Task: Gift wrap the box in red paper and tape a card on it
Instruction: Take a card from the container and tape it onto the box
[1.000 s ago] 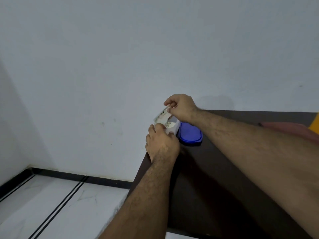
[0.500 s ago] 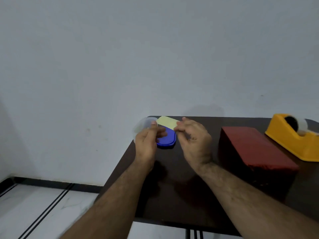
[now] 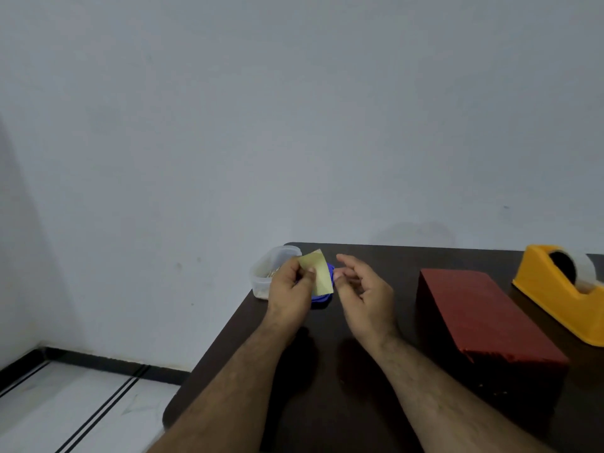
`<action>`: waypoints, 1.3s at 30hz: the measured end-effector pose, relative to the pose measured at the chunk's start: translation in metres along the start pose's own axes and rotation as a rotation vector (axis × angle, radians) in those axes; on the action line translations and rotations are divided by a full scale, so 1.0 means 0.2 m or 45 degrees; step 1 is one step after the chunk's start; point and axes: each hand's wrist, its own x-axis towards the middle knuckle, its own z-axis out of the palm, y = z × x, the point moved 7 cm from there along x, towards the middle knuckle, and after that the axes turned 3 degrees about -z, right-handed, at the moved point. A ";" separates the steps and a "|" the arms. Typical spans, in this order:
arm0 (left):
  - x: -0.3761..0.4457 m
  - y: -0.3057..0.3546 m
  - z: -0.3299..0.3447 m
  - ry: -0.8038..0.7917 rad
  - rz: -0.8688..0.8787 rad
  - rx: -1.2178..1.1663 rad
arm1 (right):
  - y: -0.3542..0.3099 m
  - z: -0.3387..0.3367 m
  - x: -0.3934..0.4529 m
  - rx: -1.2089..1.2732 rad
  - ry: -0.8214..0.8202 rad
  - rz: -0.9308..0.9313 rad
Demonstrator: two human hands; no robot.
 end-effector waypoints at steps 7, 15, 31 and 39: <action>0.00 0.02 0.07 -0.209 0.032 0.218 | 0.13 0.02 0.04 0.315 0.095 0.322; 0.02 0.02 0.02 0.037 0.216 0.603 | 0.22 0.04 0.02 0.540 0.057 0.721; 0.00 0.05 0.05 -0.058 0.175 0.326 | 0.20 0.06 0.02 0.510 -0.069 0.691; -0.02 0.06 0.06 0.010 0.040 0.155 | 0.16 0.05 0.02 0.191 -0.034 0.429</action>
